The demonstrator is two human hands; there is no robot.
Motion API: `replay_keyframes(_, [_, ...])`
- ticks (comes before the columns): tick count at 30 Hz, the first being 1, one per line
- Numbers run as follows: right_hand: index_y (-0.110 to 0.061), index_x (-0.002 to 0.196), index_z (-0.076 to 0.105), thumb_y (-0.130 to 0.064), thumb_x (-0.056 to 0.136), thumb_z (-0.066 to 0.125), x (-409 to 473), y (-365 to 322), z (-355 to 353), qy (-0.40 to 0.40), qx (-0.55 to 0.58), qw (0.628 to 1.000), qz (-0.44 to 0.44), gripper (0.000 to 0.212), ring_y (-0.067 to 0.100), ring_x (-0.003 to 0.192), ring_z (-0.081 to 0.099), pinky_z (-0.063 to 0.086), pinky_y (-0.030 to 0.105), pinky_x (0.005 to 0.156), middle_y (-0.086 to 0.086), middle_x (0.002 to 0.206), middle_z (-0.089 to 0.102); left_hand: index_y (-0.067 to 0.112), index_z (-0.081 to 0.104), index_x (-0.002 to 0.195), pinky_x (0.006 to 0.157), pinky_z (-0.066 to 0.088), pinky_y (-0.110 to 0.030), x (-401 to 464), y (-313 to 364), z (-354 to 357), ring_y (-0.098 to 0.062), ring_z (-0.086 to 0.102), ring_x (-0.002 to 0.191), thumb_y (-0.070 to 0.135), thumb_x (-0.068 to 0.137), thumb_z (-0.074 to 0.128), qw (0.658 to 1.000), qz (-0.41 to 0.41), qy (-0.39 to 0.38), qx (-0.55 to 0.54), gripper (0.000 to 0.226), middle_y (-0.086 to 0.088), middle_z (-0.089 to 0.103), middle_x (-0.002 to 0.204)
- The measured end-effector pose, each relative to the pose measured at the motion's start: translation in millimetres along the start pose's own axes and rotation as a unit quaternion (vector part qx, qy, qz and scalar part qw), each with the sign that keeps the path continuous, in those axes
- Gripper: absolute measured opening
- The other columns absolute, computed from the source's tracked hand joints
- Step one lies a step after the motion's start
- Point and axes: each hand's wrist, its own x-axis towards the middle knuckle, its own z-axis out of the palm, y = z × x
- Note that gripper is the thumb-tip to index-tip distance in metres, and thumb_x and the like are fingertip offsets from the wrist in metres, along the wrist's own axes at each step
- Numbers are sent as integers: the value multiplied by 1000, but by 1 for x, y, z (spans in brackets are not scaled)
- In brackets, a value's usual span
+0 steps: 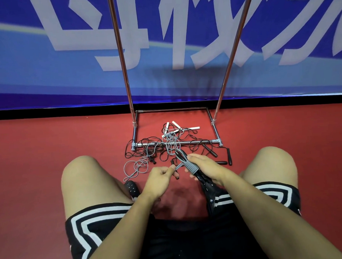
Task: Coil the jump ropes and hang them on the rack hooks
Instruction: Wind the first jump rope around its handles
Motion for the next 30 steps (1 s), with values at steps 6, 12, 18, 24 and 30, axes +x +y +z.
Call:
replay_keyframes(6, [-19,115,62,-38,109,42,1,-1,7,-2,-15,1000,9,28,13,66,60,48,26,64,1,86,70,11,76,73,52,18,-32,-4,4,0,-11,20,44,36,105,53,1000,9,-15,12,47,11,21,42])
replay_keyframes(12, [-17,117,64,-25,110,44,11,7,12,-15,13,1000,-7,22,10,73,60,49,25,70,-2,87,68,17,72,64,49,21,-30,-3,3,-2,-10,23,44,37,107,49,1000,7,-13,-6,53,6,28,47])
replay_keyframes(18, [-19,121,64,-30,104,59,9,12,6,-37,-85,995,-25,20,10,109,65,46,30,104,1,118,71,5,75,75,47,23,-26,-4,2,-1,-11,27,44,41,110,37,998,-19,-30,-54,63,6,35,49])
replay_keyframes(24, [-19,123,64,-49,75,86,6,13,1,-29,-104,994,-14,61,11,104,67,49,29,104,3,114,69,-2,73,77,48,24,-23,-10,7,-1,-10,25,45,43,111,32,997,-5,-57,-57,70,5,30,49])
replay_keyframes(30, [-10,122,48,-18,87,82,-4,6,8,-102,2,995,18,49,23,97,70,59,41,76,15,113,71,15,63,59,53,23,-28,-16,15,-2,-13,25,52,42,110,33,994,24,-68,-78,65,-8,33,59])
